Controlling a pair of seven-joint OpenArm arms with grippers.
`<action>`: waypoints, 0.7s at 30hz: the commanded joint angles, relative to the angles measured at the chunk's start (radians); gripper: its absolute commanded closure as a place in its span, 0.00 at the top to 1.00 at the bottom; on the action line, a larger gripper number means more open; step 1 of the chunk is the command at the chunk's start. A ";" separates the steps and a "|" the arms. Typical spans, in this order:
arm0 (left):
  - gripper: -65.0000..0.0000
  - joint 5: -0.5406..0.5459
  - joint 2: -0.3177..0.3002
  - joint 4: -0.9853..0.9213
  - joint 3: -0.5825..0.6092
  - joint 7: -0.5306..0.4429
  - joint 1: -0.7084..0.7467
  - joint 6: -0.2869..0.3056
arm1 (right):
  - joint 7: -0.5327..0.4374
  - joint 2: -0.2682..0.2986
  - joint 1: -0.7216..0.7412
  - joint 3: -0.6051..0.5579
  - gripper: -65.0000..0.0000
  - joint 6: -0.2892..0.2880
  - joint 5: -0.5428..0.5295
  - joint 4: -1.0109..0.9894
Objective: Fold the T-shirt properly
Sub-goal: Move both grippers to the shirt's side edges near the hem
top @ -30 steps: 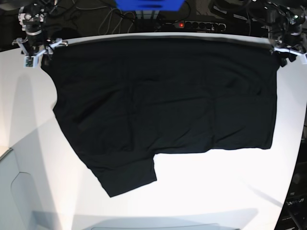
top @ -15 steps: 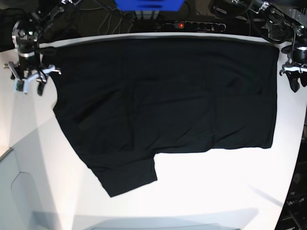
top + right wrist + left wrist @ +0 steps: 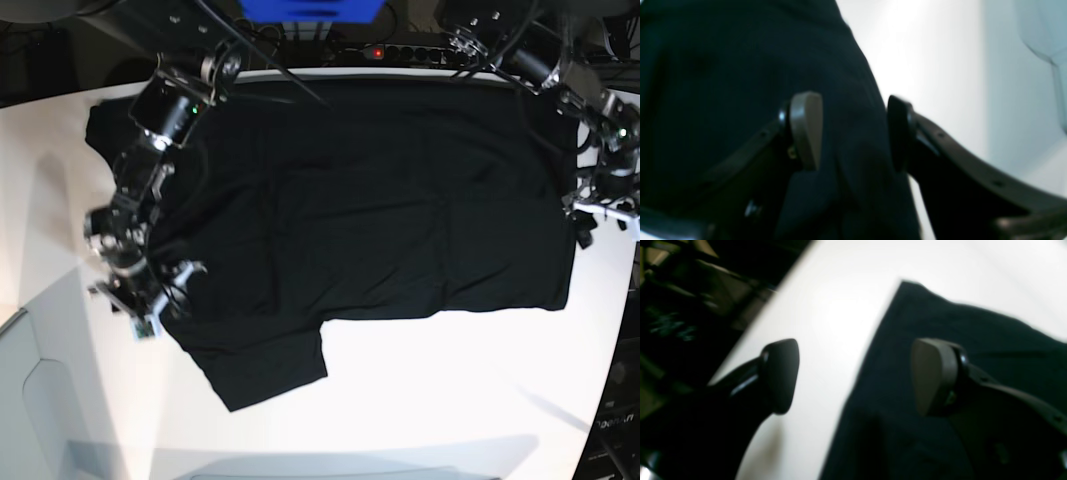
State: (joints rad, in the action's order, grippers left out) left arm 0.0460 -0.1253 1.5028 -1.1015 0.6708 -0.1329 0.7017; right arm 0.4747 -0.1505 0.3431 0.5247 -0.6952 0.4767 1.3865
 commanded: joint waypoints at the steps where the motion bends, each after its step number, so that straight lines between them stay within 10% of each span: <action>1: 0.78 0.005 -0.032 0.000 0.021 -0.039 -0.044 -0.004 | -0.026 0.019 0.055 -0.004 0.49 -0.003 -0.011 -0.031; 6: 0.78 -0.108 -0.032 -0.117 0.044 -0.052 -0.169 -0.004 | -0.043 0.105 0.204 -0.004 0.49 -0.003 -0.017 -0.324; 21: 0.78 -0.291 -0.155 -0.618 0.044 -0.308 -0.400 -0.004 | -0.479 0.239 0.301 -0.002 0.49 0.262 -0.017 -0.784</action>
State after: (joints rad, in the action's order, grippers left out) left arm -0.2634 -0.2581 0.8684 -1.0622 0.3870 -0.5037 0.6933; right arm 0.0238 0.0788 0.6075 0.5247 -0.4496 0.4713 0.5861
